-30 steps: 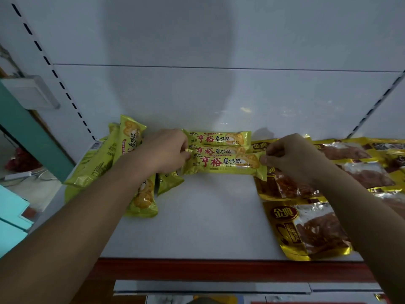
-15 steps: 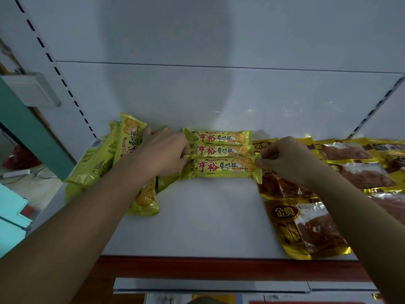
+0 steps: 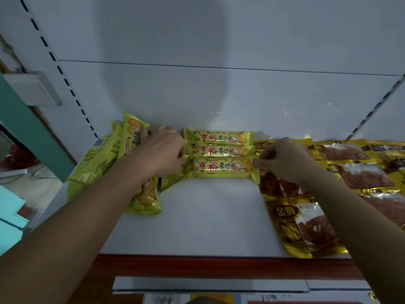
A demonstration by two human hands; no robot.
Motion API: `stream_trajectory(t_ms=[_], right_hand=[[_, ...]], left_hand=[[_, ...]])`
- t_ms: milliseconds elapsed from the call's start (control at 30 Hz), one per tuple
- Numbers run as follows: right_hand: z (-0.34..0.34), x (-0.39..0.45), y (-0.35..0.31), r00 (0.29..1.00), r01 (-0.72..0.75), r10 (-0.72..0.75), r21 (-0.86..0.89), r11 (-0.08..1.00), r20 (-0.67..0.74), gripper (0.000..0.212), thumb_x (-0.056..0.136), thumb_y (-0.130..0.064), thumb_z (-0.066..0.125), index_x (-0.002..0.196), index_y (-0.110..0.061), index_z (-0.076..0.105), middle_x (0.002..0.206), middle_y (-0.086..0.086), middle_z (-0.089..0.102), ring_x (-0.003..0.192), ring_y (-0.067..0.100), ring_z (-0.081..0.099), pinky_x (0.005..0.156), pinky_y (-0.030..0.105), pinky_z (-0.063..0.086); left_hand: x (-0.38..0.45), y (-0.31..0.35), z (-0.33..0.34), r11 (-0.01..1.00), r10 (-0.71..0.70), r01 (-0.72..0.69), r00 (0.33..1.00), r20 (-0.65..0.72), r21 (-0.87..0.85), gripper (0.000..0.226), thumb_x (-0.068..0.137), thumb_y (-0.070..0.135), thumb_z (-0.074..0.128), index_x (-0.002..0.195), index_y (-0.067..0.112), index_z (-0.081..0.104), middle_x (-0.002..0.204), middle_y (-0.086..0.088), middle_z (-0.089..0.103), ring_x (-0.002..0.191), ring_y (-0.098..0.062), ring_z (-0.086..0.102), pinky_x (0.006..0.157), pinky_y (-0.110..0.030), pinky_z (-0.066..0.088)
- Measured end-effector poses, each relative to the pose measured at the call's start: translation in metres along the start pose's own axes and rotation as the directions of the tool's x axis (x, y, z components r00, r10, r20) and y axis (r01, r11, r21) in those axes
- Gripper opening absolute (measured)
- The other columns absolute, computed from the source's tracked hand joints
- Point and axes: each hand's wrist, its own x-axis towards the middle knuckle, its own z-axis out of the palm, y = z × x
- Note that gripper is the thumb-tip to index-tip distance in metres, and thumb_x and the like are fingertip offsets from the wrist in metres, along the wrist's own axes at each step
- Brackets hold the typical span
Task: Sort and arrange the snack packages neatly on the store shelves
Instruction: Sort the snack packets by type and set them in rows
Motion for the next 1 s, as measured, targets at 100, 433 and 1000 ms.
stream_trajectory(t_ms=[100,433,1000], right_hand=[[-0.002,-0.001,-0.001,1.0,-0.008,0.008,-0.029,1.0,-0.004,0.021,0.089,-0.031,0.076,0.075,-0.016,0.074,0.052,-0.012,0.064,0.042,-0.003,0.053,0.04,0.012,0.034],[0.004,-0.044,-0.058,0.967,0.206,-0.189,0.083,0.975,-0.172,0.017,0.084,-0.042,0.077,0.089,-0.032,0.065,0.075,-0.011,0.069,0.059,0.001,0.06,0.051,0.011,0.036],[0.111,-0.033,-0.177,0.944,0.276,-0.319,-0.321,0.906,-0.089,0.044,0.082,-0.045,0.063,0.122,-0.029,0.053,0.109,-0.003,0.068,0.116,0.03,0.047,0.092,0.048,0.038]], left_hand=[[0.0,-0.001,0.001,1.0,0.02,-0.02,1.0,-0.013,-0.004,0.022,0.094,0.047,0.063,0.087,0.027,0.069,0.103,0.006,0.046,0.121,-0.023,0.042,0.107,-0.057,0.03],[-0.037,-0.047,-0.022,0.959,0.117,-0.181,0.953,-0.279,-0.218,0.028,0.093,0.039,0.066,0.119,0.028,0.07,0.112,0.005,0.058,0.112,-0.02,0.054,0.095,-0.043,0.046],[-0.07,-0.092,0.022,0.896,-0.305,0.213,0.933,-0.193,-0.39,0.086,0.079,0.078,0.054,0.149,0.038,0.023,0.147,-0.005,0.041,0.131,-0.034,0.045,0.1,-0.055,0.044]])
